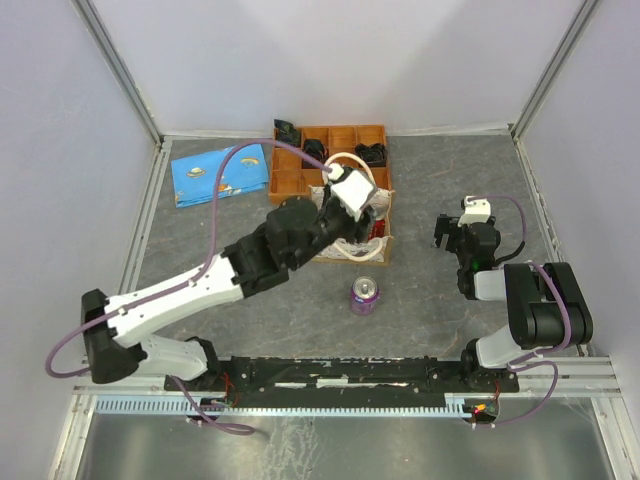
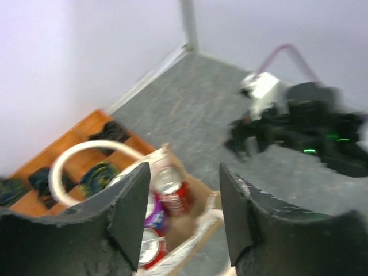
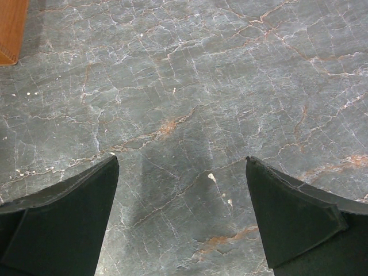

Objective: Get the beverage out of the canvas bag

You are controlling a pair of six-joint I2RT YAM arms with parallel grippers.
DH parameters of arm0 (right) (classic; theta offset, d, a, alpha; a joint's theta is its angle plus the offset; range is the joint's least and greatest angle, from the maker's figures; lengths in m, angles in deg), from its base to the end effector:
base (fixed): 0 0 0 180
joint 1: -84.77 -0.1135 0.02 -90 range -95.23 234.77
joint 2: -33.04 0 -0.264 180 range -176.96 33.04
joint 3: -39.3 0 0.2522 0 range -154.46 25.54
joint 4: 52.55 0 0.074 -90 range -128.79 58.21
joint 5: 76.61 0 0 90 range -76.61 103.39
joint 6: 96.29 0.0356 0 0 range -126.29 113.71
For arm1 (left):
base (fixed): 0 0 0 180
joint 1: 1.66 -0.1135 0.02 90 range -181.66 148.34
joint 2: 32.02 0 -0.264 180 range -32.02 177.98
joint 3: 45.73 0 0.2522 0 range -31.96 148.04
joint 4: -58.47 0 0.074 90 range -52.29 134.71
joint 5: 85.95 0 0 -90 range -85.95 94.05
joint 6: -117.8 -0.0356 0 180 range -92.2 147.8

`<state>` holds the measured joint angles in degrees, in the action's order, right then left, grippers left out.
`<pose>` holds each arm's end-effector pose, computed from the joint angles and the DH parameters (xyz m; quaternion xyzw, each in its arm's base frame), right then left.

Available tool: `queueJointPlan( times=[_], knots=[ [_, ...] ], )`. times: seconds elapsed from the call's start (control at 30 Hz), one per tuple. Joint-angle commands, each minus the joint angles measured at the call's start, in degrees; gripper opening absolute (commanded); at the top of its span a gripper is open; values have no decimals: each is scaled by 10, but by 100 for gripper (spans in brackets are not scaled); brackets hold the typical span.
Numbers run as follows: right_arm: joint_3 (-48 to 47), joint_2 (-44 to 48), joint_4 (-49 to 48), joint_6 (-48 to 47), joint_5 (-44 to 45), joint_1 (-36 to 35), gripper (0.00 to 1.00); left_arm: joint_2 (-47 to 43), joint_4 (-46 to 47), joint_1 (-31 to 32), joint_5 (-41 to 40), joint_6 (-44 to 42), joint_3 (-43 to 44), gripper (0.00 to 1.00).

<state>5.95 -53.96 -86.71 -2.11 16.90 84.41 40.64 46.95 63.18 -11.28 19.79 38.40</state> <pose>0.2589 -0.0006 0.1375 0.0449 0.8152 -0.0021 0.5775 0.1347 -0.2647 0.4156 0.3404 0.6201 -0.2503 0.6610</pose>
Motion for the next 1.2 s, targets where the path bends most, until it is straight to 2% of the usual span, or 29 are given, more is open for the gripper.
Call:
queueJointPlan(
  times=[0.0, 0.07, 0.1, 0.27, 0.57, 0.73, 0.93, 1.17],
  knots=[
    [-16, 2, -13, -8, 4, -3, 99, 51, -41, -97, 11, 21, 43, 48],
    [-17, 2, -13, -8, 5, -3, 99, 88, -77, -133, 17, 48, 76, 38],
    [-17, 2, -13, -9, 5, -3, 99, 104, -99, -144, 11, 58, 96, 37],
    [-17, 2, -13, -8, 6, -3, 99, 180, -206, -153, -34, 114, 177, 45],
    [-17, 2, -12, -9, 6, -4, 99, 260, -283, -153, -39, 232, 188, 41],
    [-16, 2, -12, -10, 6, -4, 99, 267, -305, -145, -82, 271, 160, 61],
    [-17, 2, -12, -9, 7, -5, 99, 266, -337, -139, -164, 329, 150, 69],
    [-17, 2, -12, -9, 8, -5, 99, 283, -360, -138, -170, 370, 140, 73]
  ],
)
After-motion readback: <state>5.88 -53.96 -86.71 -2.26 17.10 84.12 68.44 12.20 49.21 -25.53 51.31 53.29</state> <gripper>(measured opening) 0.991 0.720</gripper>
